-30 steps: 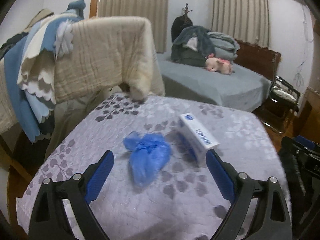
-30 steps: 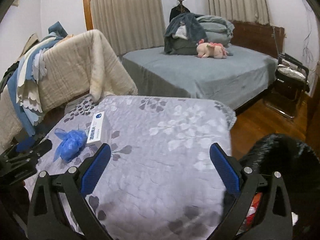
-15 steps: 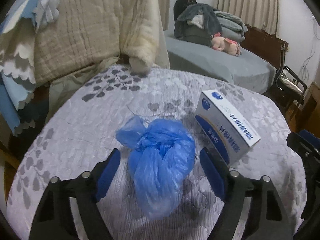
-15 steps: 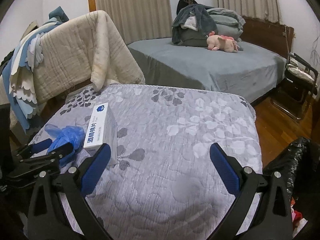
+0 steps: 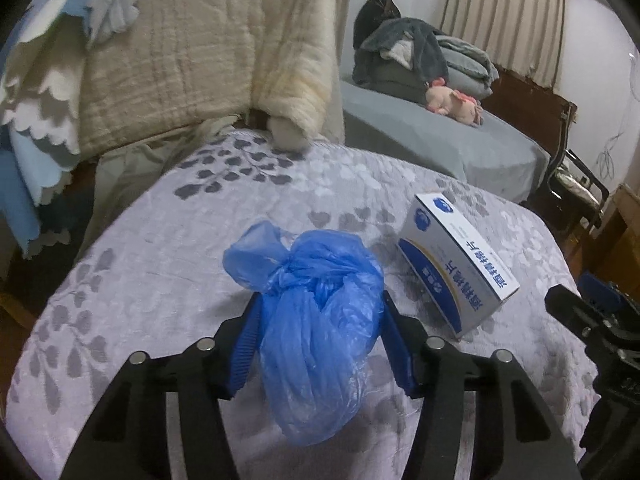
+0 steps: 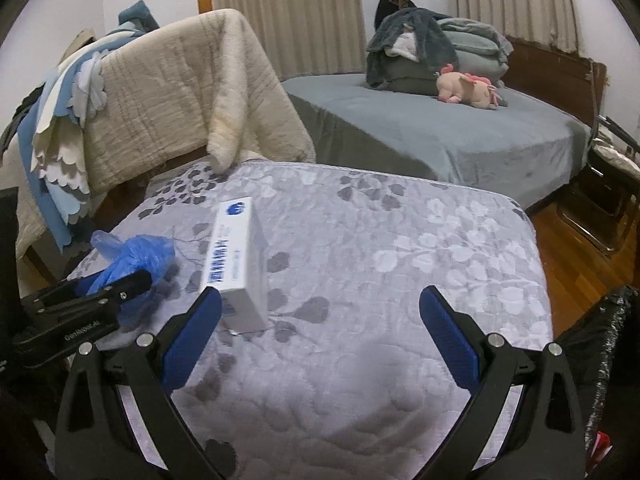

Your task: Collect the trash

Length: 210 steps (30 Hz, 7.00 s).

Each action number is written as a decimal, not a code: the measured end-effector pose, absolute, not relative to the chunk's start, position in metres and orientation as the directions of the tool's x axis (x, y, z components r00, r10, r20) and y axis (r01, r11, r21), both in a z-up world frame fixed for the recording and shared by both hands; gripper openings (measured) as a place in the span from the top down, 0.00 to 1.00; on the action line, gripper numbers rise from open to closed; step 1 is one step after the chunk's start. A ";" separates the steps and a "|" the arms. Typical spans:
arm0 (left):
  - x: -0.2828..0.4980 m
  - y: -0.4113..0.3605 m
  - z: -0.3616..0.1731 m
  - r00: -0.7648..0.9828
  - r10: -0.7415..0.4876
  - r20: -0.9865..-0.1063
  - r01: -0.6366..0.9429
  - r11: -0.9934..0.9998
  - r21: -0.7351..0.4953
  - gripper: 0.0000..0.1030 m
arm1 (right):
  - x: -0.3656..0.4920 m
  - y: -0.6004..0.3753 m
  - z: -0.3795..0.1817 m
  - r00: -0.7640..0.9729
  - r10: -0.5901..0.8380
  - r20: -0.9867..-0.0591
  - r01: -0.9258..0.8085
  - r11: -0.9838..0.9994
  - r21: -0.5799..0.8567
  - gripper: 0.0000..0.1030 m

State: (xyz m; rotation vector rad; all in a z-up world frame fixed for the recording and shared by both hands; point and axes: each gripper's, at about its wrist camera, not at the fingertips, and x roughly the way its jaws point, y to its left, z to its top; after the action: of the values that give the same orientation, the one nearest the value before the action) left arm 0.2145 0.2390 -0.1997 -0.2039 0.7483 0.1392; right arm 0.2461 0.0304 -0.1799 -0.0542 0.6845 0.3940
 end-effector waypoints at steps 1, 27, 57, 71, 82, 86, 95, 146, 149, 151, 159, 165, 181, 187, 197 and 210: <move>0.212 0.242 -0.198 0.726 0.061 -0.685 -0.203 0.971 -0.129 0.46 | 0.246 0.033 -0.180 0.702 0.341 -0.625 -0.377 0.923 0.081 0.06; 0.194 0.276 -0.195 0.726 0.136 -0.674 -0.273 0.957 -0.101 0.46 | 0.277 0.103 -0.206 0.604 0.357 -0.712 -0.462 0.885 0.052 0.70; 0.153 0.195 -0.125 0.802 0.077 -0.593 -0.178 0.978 -0.113 0.46 | 0.206 0.026 -0.114 0.674 0.398 -0.622 -0.450 0.889 0.082 0.70; 0.121 0.131 -0.086 0.829 -0.019 -0.559 -0.059 0.991 -0.122 0.46 | 0.150 -0.038 -0.077 0.706 0.370 -0.603 -0.408 0.909 0.079 0.71; 0.094 0.080 -0.061 0.844 -0.096 -0.528 0.035 0.992 -0.125 0.46 | 0.108 -0.092 -0.054 0.752 0.321 -0.576 -0.347 0.935 0.068 0.70; 0.085 0.061 -0.053 0.850 -0.122 -0.513 0.069 0.990 -0.120 0.46 | 0.093 -0.110 -0.046 0.770 0.303 -0.562 -0.325 0.944 0.063 0.70; 0.064 0.012 -0.036 0.854 -0.198 -0.480 0.168 0.980 -0.106 0.46 | 0.063 -0.157 -0.034 0.811 0.243 -0.533 -0.255 0.965 0.053 0.70; 0.154 -0.179 -0.112 0.645 -0.469 -0.603 0.520 0.848 -0.104 0.38 | 0.102 -0.328 -0.120 0.763 -0.086 -0.641 0.103 0.995 -0.011 0.53; 0.158 -0.174 -0.115 0.627 -0.485 -0.610 0.529 0.839 -0.125 0.24 | 0.102 -0.333 -0.122 0.760 -0.097 -0.642 0.115 0.993 -0.015 0.43; 0.156 -0.171 -0.115 0.629 -0.484 -0.608 0.525 0.842 -0.126 0.21 | 0.098 -0.336 -0.122 0.763 -0.107 -0.637 0.123 0.992 -0.019 0.31; 0.145 -0.137 -0.103 0.676 -0.433 -0.596 0.475 0.875 -0.097 0.09 | 0.078 -0.336 -0.108 0.780 -0.104 -0.617 0.125 0.992 -0.009 0.07; 0.122 -0.109 -0.081 0.727 -0.374 -0.575 0.425 0.904 -0.050 0.06 | 0.060 -0.314 -0.086 0.801 -0.055 -0.596 0.077 0.997 0.011 0.07; 0.050 -0.059 -0.035 0.797 -0.311 -0.518 0.325 0.943 -0.067 0.06 | 0.004 -0.267 -0.034 0.838 0.027 -0.545 0.006 0.998 0.059 0.05; 0.032 -0.051 -0.017 0.823 -0.306 -0.479 0.314 0.947 -0.067 0.06 | -0.009 -0.255 -0.015 0.855 0.037 -0.517 -0.016 0.999 0.045 0.05; 0.011 -0.044 0.005 0.850 -0.298 -0.433 0.303 0.951 -0.059 0.06 | -0.023 -0.243 0.004 0.875 0.059 -0.480 -0.046 0.998 0.038 0.05; -0.006 -0.038 0.015 0.867 -0.297 -0.401 0.299 0.952 -0.059 0.06 | -0.033 -0.233 0.009 0.884 0.064 -0.462 -0.061 0.998 0.021 0.05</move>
State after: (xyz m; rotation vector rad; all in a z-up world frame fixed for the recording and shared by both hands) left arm -0.0065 -0.0384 0.0153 0.0048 0.4185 -0.3123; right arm -0.0335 -0.2329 0.0094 0.0060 0.4811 0.0647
